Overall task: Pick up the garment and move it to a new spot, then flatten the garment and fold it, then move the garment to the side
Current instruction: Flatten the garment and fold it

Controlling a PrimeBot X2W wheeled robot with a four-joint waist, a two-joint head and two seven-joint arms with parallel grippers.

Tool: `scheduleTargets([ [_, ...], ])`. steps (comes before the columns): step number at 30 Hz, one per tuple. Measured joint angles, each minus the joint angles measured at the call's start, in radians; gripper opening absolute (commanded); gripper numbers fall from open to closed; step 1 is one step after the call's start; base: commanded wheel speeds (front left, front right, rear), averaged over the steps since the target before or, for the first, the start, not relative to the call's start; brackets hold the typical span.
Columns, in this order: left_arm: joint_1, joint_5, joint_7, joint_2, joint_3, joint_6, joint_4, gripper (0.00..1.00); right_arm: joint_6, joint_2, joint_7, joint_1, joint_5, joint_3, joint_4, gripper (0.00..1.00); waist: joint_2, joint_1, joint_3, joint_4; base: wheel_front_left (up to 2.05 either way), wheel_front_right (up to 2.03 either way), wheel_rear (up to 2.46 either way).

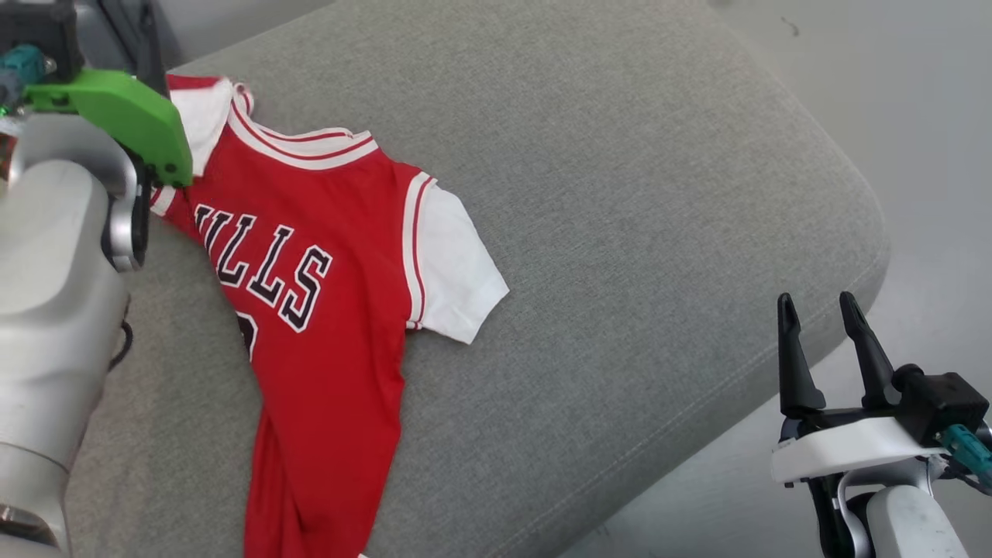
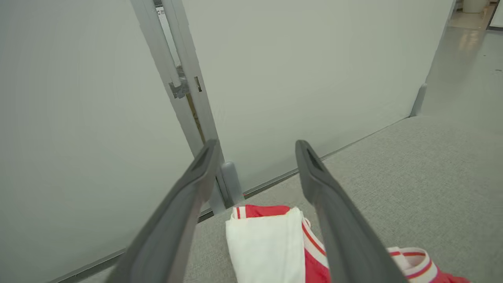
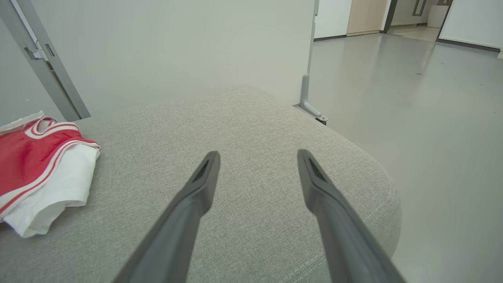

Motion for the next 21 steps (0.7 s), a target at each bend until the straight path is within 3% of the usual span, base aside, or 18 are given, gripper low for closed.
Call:
scheduleTargets([
  [5, 0.143, -0.091, -0.046, -0.017, 0.059, 0.0, -0.077, 1.0, 0.0, 0.001, 0.0, 0.024, -0.016, -0.019, -0.005, 1.0, 0.0, 0.0, -0.034, 0.048, 0.0, 0.0, 0.0],
  [11, 0.394, -0.161, -0.059, -0.073, 0.058, 0.049, -0.254, 1.0, 0.0, 0.001, 0.0, 0.056, -0.026, -0.037, -0.014, 1.0, 0.0, 0.0, -0.066, 0.114, 0.0, 0.0, 0.0],
  [16, 0.557, -0.193, -0.002, -0.106, 0.018, 0.089, -0.379, 1.0, 0.0, 0.001, 0.0, 0.062, -0.033, -0.04, -0.018, 1.0, 0.0, 0.0, -0.08, 0.174, 0.0, 0.0, 0.0],
  [21, 0.64, -0.221, 0.089, -0.111, -0.034, 0.096, -0.444, 1.0, 0.0, 0.0, 0.0, 0.062, -0.042, -0.041, -0.023, 1.0, 0.0, 0.0, -0.084, 0.224, 0.0, 0.0, 0.0],
])
